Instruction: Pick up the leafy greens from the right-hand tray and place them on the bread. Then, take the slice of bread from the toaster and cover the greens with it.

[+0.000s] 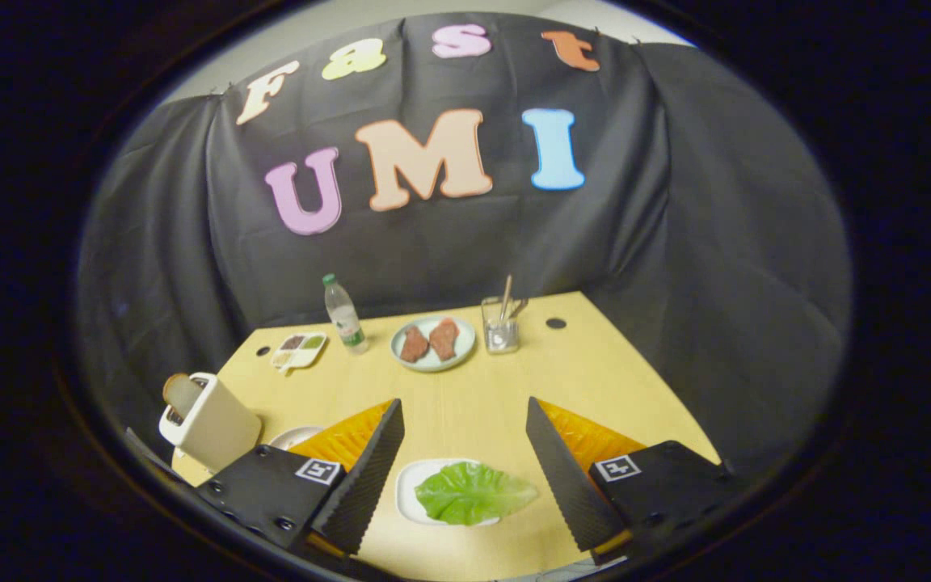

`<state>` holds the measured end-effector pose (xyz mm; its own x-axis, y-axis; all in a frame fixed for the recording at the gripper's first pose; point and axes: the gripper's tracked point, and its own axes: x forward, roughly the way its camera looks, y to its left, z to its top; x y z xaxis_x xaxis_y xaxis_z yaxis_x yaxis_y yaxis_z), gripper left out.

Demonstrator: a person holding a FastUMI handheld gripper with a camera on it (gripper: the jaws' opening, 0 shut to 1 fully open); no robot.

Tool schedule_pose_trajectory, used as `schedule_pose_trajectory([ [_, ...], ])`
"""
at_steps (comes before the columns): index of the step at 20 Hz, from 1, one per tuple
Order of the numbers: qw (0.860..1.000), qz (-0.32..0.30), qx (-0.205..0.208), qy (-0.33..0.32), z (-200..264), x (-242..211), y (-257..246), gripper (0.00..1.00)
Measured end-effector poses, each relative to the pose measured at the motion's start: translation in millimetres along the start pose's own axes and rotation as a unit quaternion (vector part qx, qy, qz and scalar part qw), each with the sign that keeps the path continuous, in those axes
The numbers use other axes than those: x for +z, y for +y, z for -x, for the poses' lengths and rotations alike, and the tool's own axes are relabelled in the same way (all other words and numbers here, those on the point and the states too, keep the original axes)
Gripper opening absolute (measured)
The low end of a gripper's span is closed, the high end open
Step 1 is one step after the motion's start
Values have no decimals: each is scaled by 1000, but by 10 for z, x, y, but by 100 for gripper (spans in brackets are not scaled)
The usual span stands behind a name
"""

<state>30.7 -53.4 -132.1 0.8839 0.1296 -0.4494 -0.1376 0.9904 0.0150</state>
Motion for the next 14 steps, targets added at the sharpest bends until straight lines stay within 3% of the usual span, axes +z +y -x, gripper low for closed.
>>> schedule_pose_trajectory([
  [7, 985, -25, 56, 163, -561, -743, -284, 98],
  [10, 968, -21, 72, 241, -702, -1123, -392, 99],
  [14, 941, 4, 59, 333, -845, -1654, -707, 99],
])
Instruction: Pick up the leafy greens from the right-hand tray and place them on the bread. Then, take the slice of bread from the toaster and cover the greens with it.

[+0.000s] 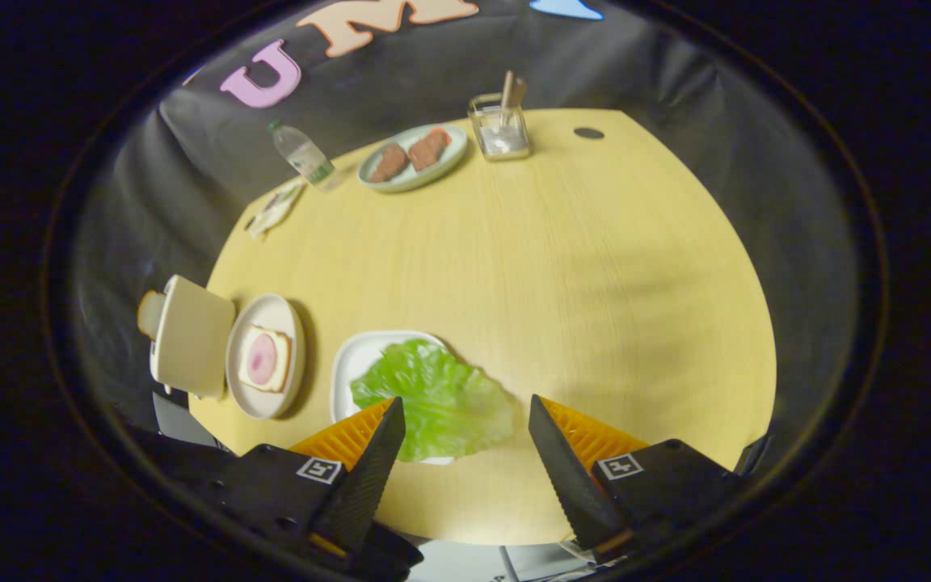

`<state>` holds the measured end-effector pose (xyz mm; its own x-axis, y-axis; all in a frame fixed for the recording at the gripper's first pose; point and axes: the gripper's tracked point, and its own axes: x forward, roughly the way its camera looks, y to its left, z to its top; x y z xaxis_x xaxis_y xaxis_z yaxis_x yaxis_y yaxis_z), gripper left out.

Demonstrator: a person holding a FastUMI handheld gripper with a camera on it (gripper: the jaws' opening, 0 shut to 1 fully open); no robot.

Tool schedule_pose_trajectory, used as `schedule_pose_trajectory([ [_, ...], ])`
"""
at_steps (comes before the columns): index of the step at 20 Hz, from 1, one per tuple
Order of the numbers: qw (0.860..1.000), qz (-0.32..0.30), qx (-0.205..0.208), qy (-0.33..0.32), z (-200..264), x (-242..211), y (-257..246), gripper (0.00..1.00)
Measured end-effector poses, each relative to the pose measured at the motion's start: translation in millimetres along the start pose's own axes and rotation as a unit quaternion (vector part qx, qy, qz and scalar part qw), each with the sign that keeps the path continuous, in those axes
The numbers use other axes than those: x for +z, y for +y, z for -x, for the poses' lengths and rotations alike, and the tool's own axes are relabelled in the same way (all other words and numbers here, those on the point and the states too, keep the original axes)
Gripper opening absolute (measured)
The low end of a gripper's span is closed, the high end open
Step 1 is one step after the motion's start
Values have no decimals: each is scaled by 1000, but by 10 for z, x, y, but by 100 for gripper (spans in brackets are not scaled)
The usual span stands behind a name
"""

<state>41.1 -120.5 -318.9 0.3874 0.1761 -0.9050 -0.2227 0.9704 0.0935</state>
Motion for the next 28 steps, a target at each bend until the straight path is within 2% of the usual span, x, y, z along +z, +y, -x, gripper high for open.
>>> schedule_pose_trajectory([
  [3, 999, -7, 10, 44, -149, -154, -72, 98],
  [15, 992, -36, 63, 106, -406, -281, 24, 39],
  [17, 988, -63, 83, 113, -390, -263, 101, 30],
  [21, 984, -98, 101, 109, -370, -212, 154, 4],
  [28, 979, -118, 137, 90, -141, -106, 336, 4],
])
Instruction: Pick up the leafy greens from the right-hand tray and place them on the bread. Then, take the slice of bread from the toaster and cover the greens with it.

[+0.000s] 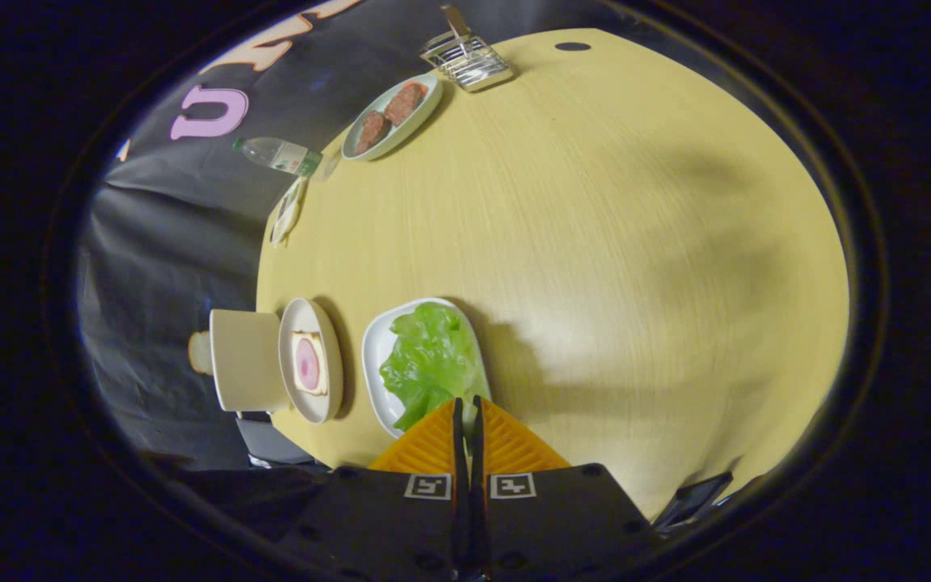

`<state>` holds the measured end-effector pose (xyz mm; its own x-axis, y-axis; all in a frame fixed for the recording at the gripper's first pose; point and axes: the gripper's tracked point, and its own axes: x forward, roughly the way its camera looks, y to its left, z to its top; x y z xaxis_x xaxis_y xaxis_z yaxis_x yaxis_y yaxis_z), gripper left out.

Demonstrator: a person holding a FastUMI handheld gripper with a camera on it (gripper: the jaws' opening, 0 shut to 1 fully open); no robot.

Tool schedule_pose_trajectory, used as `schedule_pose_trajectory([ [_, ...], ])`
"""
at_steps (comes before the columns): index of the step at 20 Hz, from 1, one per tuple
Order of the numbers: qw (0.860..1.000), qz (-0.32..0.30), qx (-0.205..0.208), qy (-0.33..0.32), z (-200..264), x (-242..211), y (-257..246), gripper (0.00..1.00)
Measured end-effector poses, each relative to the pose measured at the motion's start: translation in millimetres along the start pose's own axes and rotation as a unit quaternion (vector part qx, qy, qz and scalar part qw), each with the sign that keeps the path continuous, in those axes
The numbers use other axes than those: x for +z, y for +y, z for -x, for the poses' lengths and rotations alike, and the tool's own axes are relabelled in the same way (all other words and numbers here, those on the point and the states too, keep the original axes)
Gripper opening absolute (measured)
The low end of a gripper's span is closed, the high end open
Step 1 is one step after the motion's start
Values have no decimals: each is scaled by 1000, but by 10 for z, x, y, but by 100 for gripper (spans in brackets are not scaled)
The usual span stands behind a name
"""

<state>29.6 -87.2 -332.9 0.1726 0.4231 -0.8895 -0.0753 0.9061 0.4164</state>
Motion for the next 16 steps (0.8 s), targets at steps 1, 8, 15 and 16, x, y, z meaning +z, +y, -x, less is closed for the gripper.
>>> schedule_pose_trajectory([
  [1, 1000, -4, 5, -4, 34, 12, 59, 4],
  [8, 998, 0, 38, -41, 341, 52, 531, 4],
  [15, 994, 50, 84, -44, 555, -41, 1427, 3],
  [16, 993, 57, 95, -42, 559, -49, 1582, 3],
])
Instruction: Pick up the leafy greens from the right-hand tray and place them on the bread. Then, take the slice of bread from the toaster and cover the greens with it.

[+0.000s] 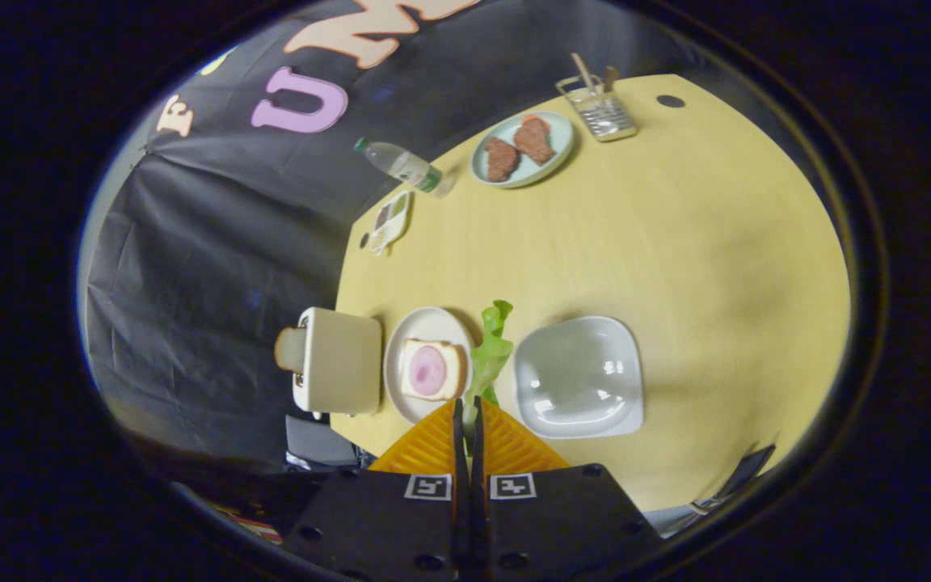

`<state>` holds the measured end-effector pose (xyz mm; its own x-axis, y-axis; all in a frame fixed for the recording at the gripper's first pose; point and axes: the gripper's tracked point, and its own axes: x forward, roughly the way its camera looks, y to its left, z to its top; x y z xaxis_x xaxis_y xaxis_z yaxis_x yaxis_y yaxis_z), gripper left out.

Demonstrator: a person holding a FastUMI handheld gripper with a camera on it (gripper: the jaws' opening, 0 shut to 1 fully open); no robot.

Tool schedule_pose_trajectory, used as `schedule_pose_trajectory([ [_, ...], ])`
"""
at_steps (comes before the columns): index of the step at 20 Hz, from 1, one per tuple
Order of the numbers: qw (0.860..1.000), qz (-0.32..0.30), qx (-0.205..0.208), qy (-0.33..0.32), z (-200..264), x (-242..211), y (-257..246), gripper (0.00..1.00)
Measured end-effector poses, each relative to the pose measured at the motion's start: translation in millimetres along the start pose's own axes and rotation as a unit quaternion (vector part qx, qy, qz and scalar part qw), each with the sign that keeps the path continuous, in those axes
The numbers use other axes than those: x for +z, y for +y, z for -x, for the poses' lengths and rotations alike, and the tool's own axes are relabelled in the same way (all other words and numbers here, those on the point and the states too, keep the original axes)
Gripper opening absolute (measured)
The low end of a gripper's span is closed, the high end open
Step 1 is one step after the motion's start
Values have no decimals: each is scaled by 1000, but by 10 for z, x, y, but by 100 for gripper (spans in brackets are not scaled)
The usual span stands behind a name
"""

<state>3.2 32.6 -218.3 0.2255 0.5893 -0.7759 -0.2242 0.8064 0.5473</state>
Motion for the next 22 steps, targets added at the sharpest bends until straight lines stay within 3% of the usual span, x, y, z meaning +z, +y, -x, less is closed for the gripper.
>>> schedule_pose_trajectory([
  [8, 996, 9, 80, 34, -720, -205, 1118, 3],
  [12, 995, 3, 87, 45, -1252, -331, 1371, 4],
  [16, 997, -24, 52, 54, -1611, -406, 1260, 4],
  [22, 996, -10, -52, 67, -1800, -450, 682, 4],
])
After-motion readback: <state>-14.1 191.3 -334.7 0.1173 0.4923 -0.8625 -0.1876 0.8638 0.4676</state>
